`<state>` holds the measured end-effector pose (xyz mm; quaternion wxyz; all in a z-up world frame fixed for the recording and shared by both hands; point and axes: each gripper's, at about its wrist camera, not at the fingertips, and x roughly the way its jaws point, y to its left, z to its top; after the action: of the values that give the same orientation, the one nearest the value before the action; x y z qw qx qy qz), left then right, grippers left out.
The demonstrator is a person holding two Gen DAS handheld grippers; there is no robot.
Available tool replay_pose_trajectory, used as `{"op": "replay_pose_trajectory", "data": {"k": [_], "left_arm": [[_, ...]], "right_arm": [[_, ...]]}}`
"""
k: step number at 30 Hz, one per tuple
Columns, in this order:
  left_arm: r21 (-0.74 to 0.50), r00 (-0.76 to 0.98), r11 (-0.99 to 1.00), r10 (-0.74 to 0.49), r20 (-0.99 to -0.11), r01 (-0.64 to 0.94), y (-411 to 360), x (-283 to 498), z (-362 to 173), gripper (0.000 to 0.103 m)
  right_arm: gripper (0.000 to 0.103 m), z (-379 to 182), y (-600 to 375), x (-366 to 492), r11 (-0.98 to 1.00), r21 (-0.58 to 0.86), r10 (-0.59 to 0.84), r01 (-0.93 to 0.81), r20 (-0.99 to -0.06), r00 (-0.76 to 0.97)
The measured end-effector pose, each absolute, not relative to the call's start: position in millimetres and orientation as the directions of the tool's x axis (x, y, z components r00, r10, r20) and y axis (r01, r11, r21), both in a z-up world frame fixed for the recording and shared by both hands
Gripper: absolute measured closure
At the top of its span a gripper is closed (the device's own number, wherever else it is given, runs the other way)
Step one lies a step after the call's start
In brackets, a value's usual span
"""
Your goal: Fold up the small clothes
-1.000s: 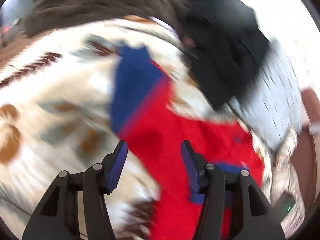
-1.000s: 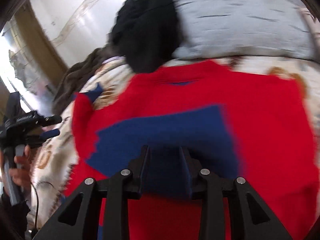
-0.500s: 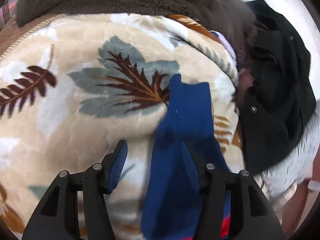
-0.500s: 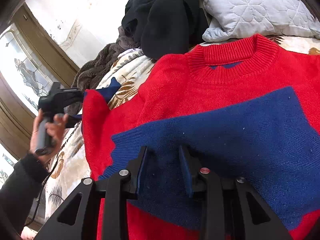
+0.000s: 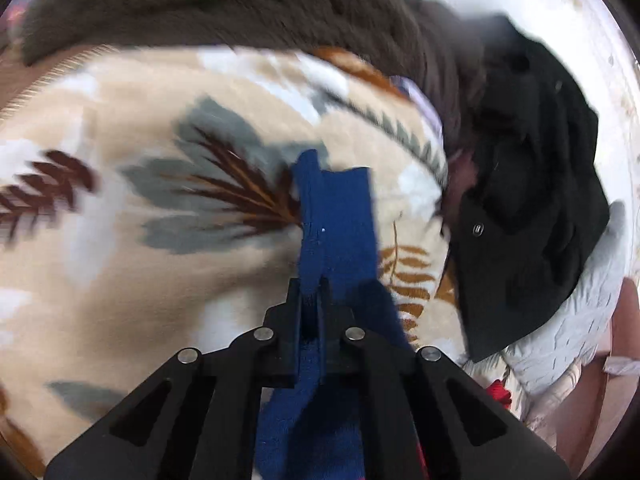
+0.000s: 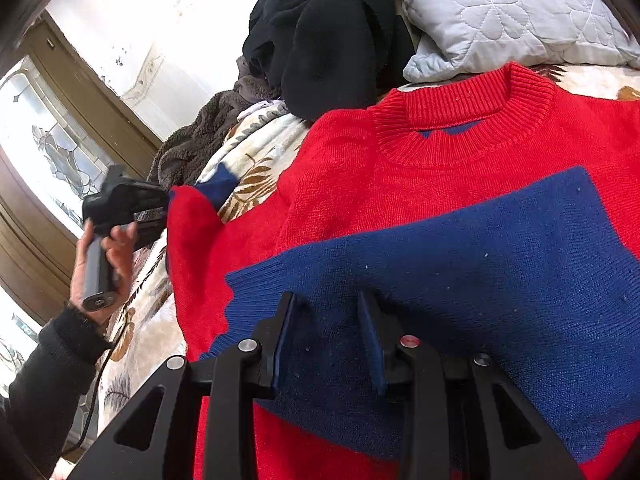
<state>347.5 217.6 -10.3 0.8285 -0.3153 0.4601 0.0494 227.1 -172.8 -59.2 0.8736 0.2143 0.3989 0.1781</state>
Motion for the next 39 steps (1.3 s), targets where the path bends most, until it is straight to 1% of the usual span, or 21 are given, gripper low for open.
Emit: {"op": "replay_pose_trajectory", "data": {"k": [7, 11, 14, 17, 18, 19, 21, 23, 24, 25, 28, 30, 31, 32, 33, 34, 35, 37, 39], "left_arm": [[-0.448, 0.628, 0.780, -0.092, -0.773, -0.437, 262, 273, 14, 0.099], [-0.433, 0.613, 0.765, -0.064, -0.787, -0.476, 281, 244, 5, 0.099], [-0.458, 0.598, 0.734, -0.088, -0.797, -0.501, 299, 227, -9, 0.098], [-0.555, 0.622, 0.656, -0.163, -0.766, -0.511, 316, 213, -18, 0.098], [-0.594, 0.646, 0.622, -0.179, -0.742, -0.510, 322, 208, -20, 0.098], [-0.614, 0.659, 0.607, -0.188, -0.728, -0.505, 323, 204, -19, 0.094], [-0.671, 0.694, 0.561, -0.219, -0.686, -0.486, 328, 200, -21, 0.078], [-0.706, 0.715, 0.520, -0.234, -0.659, -0.480, 331, 199, -25, 0.038], [-0.718, 0.718, 0.499, -0.242, -0.653, -0.485, 331, 201, -29, 0.035], [-0.720, 0.715, 0.490, -0.246, -0.655, -0.492, 330, 203, -32, 0.035], [-0.728, 0.680, 0.449, -0.299, -0.669, -0.519, 330, 218, -51, 0.035], [-0.710, 0.658, 0.441, -0.296, -0.693, -0.550, 327, 224, -60, 0.035], [-0.707, 0.667, 0.446, -0.275, -0.692, -0.549, 326, 225, -59, 0.036], [-0.702, 0.673, 0.456, -0.259, -0.692, -0.547, 324, 226, -55, 0.046], [-0.702, 0.678, 0.468, -0.255, -0.689, -0.537, 322, 228, -52, 0.061], [-0.702, 0.677, 0.478, -0.264, -0.688, -0.528, 320, 230, -51, 0.095], [-0.701, 0.671, 0.492, -0.276, -0.688, -0.517, 317, 233, -48, 0.099], [-0.664, 0.665, 0.550, -0.240, -0.707, -0.507, 307, 234, -35, 0.099], [-0.629, 0.677, 0.626, -0.210, -0.705, -0.461, 290, 231, -14, 0.099]], "right_arm": [[0.070, -58, -173, 227, 0.848, 0.511, 0.478, -0.140, -0.624, 0.618], [0.070, -58, -173, 228, 0.849, 0.510, 0.477, -0.140, -0.625, 0.618], [0.070, -58, -173, 228, 0.848, 0.511, 0.478, -0.140, -0.624, 0.618], [0.070, -58, -175, 228, 0.843, 0.519, 0.484, -0.140, -0.620, 0.617], [0.070, -58, -175, 228, 0.842, 0.520, 0.485, -0.140, -0.620, 0.617], [0.070, -58, -175, 228, 0.843, 0.519, 0.485, -0.141, -0.620, 0.617], [0.070, -58, -175, 228, 0.843, 0.519, 0.484, -0.140, -0.621, 0.617], [0.070, -59, -176, 228, 0.842, 0.520, 0.485, -0.141, -0.620, 0.617], [0.070, -59, -176, 228, 0.842, 0.521, 0.486, -0.141, -0.619, 0.616], [0.070, -59, -176, 228, 0.841, 0.522, 0.487, -0.141, -0.619, 0.616], [0.070, -59, -176, 228, 0.839, 0.525, 0.490, -0.142, -0.617, 0.615], [0.070, -59, -177, 228, 0.838, 0.527, 0.492, -0.142, -0.616, 0.615], [0.070, -59, -176, 228, 0.837, 0.528, 0.493, -0.142, -0.617, 0.614], [0.069, -59, -177, 228, 0.837, 0.528, 0.493, -0.141, -0.617, 0.614], [0.069, -59, -177, 228, 0.837, 0.529, 0.494, -0.141, -0.617, 0.613], [0.069, -58, -177, 228, 0.836, 0.530, 0.494, -0.141, -0.617, 0.612], [0.069, -58, -177, 228, 0.835, 0.532, 0.496, -0.141, -0.617, 0.611], [0.068, -56, -177, 229, 0.836, 0.531, 0.497, -0.140, -0.622, 0.605], [0.068, -53, -174, 229, 0.847, 0.514, 0.483, -0.136, -0.636, 0.602]]}}
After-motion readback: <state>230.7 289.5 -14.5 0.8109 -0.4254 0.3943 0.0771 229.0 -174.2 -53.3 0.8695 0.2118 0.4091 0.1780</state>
